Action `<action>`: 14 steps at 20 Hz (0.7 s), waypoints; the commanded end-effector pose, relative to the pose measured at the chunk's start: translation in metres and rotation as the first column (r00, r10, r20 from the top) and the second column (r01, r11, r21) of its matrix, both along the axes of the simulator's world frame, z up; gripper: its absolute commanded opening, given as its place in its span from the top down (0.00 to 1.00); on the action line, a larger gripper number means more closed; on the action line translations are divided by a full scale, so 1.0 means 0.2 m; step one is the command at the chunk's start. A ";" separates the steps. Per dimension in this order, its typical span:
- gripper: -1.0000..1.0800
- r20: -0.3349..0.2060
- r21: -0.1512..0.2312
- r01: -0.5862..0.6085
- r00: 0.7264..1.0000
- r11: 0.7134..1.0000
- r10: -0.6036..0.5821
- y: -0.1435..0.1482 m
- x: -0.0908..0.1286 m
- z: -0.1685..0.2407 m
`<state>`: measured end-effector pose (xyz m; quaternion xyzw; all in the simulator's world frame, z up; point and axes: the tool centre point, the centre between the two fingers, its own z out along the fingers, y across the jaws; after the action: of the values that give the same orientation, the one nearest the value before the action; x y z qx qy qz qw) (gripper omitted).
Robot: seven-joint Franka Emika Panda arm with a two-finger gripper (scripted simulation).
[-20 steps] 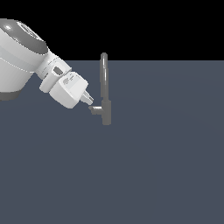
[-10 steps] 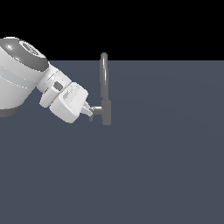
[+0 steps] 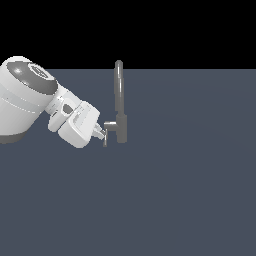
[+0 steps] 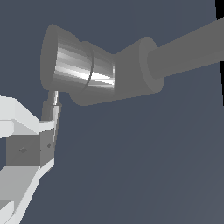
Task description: Turn on the faucet by rotating a designated handle.
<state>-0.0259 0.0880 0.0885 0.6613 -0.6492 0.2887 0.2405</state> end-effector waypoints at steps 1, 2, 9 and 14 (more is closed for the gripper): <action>1.00 -0.032 -0.017 0.015 0.999 1.000 -0.015 -0.05 -0.04 -0.15; 1.00 -0.033 -0.018 0.016 0.999 1.000 -0.017 -0.06 -0.04 -0.18; 1.00 -0.008 0.011 0.010 1.000 1.000 -0.010 0.00 0.05 -0.12; 1.00 -0.018 0.000 0.013 1.000 1.000 -0.013 -0.02 0.10 -0.20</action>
<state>-0.0061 0.0934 0.0647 0.6613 -0.6532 0.2829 0.2366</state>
